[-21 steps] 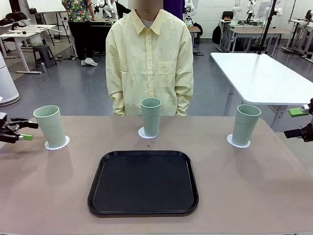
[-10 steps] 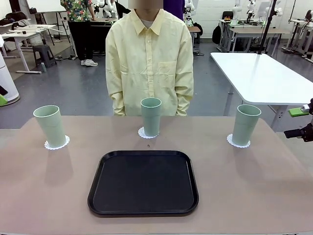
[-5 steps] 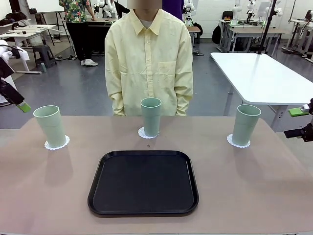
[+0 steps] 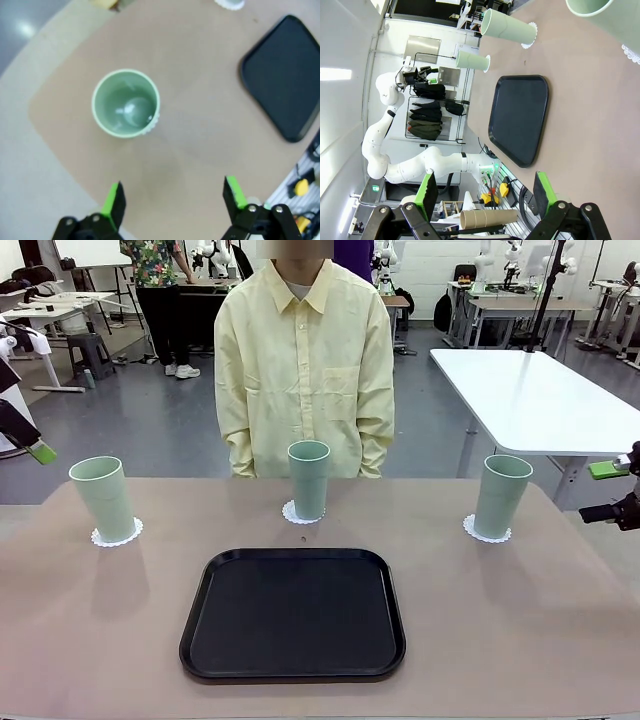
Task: Place coasters on the table and set cups on them.
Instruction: Take one Reusable plastic cup from the Flat Tray and place it on a coaster set by the human.
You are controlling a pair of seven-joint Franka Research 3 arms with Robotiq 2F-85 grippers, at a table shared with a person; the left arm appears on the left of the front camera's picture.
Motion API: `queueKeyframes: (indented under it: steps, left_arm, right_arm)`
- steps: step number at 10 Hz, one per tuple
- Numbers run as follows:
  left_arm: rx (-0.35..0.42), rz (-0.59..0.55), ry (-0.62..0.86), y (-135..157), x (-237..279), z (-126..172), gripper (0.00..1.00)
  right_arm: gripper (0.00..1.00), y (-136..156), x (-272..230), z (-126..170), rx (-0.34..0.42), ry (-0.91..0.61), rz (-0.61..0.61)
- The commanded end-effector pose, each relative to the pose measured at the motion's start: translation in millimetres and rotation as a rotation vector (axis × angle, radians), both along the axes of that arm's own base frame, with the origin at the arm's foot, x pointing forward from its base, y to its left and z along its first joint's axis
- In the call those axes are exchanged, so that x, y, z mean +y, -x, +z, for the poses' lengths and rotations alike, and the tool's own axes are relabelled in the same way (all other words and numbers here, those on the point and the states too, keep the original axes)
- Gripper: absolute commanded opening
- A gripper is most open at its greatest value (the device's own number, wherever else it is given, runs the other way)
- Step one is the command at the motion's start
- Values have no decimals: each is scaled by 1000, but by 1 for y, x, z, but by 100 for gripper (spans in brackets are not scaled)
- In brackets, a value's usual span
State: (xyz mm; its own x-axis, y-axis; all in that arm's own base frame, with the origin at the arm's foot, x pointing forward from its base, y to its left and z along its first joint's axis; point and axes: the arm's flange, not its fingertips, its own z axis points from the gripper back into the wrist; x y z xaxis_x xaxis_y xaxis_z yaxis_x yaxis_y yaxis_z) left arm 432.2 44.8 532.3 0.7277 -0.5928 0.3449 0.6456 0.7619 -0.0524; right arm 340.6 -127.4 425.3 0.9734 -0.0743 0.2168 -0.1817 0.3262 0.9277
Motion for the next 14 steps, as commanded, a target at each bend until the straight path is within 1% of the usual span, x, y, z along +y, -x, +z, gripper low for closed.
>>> queueKeyframes:
  steps: [1, 3, 4, 5, 6, 7, 8, 9, 10, 11, 12, 13, 14]
  left_arm:
    - [4, -23, -13, 0, 2, 2, 100]
    - [0, -1, 0, 0, 0, 0, 100]
    - [-1, 161, 92, 29, -4, -9, 100]
    - [68, 300, 120, 43, 2, -13, 100]
    - [160, 353, 181, 67, 6, -27, 100]
    - [229, 364, 246, 77, 14, -35, 100]
    - [260, 329, 412, 82, 29, -36, 100]
    - [337, 258, 644, 90, 47, -34, 100]
    - [374, 192, 882, 89, 74, -29, 100]
    - [398, 149, 1061, 91, 96, -37, 100]
    - [423, 134, 1161, 92, 118, -49, 100]
    - [421, 144, 1222, 97, 136, -63, 100]
    - [420, 184, 1253, 98, 153, -73, 100]
  right_arm:
    - [100, 2, 1, 1, -10, -11, 1]
    - [100, 2, 1, 1, -10, -11, 1]
    - [100, 2, 1, 1, -10, -11, 1]
    - [100, 2, 1, 1, -10, -11, 1]
    - [100, 2, 1, 1, -10, -11, 1]
    - [100, 2, 1, 1, -10, -11, 1]
    - [100, 2, 1, 1, -10, -11, 1]
    - [100, 2, 1, 1, -10, -11, 1]
    - [100, 2, 1, 1, -10, -11, 1]
    - [100, 2, 1, 1, -10, -11, 1]
    - [100, 2, 1, 1, -10, -11, 1]
    - [100, 2, 1, 1, -10, -11, 1]
    - [100, 2, 1, 1, -10, -11, 1]
